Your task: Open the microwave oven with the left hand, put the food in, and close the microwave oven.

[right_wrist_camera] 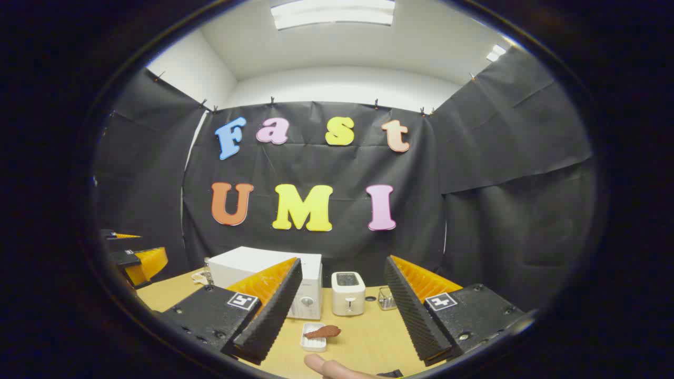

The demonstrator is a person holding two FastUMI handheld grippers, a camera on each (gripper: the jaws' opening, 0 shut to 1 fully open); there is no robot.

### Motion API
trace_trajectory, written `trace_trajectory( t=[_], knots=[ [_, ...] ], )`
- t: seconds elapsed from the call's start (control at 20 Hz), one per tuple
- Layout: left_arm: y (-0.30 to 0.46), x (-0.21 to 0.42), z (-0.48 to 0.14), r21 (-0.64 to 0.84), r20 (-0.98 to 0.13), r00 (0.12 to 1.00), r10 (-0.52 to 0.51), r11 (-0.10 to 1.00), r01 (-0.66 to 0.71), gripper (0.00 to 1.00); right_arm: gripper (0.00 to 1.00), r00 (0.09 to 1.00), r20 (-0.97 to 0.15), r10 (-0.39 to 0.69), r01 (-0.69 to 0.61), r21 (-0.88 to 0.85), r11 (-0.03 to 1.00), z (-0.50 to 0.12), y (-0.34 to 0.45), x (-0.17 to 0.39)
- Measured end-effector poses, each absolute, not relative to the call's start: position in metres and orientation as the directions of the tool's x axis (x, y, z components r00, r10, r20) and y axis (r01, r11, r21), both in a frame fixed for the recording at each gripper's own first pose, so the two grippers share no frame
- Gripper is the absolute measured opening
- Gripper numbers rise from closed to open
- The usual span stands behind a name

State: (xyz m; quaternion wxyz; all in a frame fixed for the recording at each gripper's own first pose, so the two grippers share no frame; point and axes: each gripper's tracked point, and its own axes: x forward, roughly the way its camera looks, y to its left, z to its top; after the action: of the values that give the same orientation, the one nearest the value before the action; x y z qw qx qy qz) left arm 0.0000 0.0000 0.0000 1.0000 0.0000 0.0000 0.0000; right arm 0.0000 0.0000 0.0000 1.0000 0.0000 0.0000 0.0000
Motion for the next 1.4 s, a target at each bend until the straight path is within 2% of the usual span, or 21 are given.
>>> trace_trajectory(
  t=[0.05, 0.7, 0.75, 0.8, 0.85, 0.95, 1.0, 1.05, 1.1, 1.15, 1.2, 1.4],
  knots=[
    [-0.002, 0.000, 0.000, 0.001, -0.002, 1.000, -0.006, 1.000, 0.006, 0.93, 1.00, 1.000, -0.006, -0.006, 0.006, 0.003, 1.000, -0.001, -0.002, -0.001],
    [-0.020, 0.011, -0.017, 0.012, -0.044, 0.998, -0.046, 0.999, 0.047, 0.93, 1.00, 0.997, -0.066, -0.047, 0.049, 0.031, 0.998, -0.026, -0.030, 0.011],
    [-0.020, 0.013, -0.015, 0.013, -0.040, 0.998, -0.046, 0.999, 0.046, 0.93, 0.94, 0.997, -0.067, -0.048, 0.050, 0.034, 0.998, -0.027, -0.031, 0.013],
    [-0.021, 0.016, -0.014, 0.011, -0.036, 0.998, -0.048, 0.999, 0.049, 0.93, 1.00, 0.997, -0.067, -0.046, 0.049, 0.036, 0.998, -0.029, -0.032, 0.014],
    [-0.022, 0.019, -0.014, 0.009, -0.036, 0.998, -0.051, 0.999, 0.052, 0.93, 1.00, 0.997, -0.071, -0.044, 0.047, 0.042, 0.998, -0.030, -0.032, 0.016],
    [-0.026, 0.030, -0.017, 0.003, -0.047, 0.997, -0.056, 0.998, 0.057, 0.93, 1.00, 0.997, -0.077, -0.032, 0.037, 0.065, 0.997, -0.033, -0.031, 0.019],
    [-0.027, 0.037, -0.020, 0.004, -0.057, 0.997, -0.056, 0.998, 0.056, 0.93, 0.94, 0.997, -0.072, -0.017, 0.022, 0.076, 0.997, -0.034, -0.028, 0.021],
    [-0.027, 0.043, -0.022, 0.007, -0.064, 0.997, -0.053, 0.999, 0.054, 0.93, 1.00, 0.998, -0.067, -0.009, 0.014, 0.085, 0.996, -0.034, -0.028, 0.023],
    [-0.028, 0.050, -0.026, 0.011, -0.078, 0.996, -0.053, 0.998, 0.054, 0.93, 0.94, 0.998, -0.058, -0.014, 0.019, 0.088, 0.996, -0.035, -0.032, 0.026],
    [-0.031, 0.057, -0.029, 0.015, -0.088, 0.994, -0.059, 0.998, 0.060, 0.93, 0.94, 0.999, -0.048, -0.025, 0.029, 0.078, 0.997, -0.035, -0.035, 0.028],
    [-0.034, 0.064, -0.032, 0.018, -0.094, 0.993, -0.066, 0.998, 0.068, 0.93, 1.00, 0.998, -0.041, -0.039, 0.042, 0.063, 0.997, -0.036, -0.038, 0.031],
    [-0.048, 0.099, -0.054, -0.009, -0.134, 0.985, -0.109, 0.994, 0.108, 0.93, 1.00, 0.998, -0.015, -0.067, 0.067, 0.026, 0.997, -0.038, -0.043, 0.037]
  ],
)
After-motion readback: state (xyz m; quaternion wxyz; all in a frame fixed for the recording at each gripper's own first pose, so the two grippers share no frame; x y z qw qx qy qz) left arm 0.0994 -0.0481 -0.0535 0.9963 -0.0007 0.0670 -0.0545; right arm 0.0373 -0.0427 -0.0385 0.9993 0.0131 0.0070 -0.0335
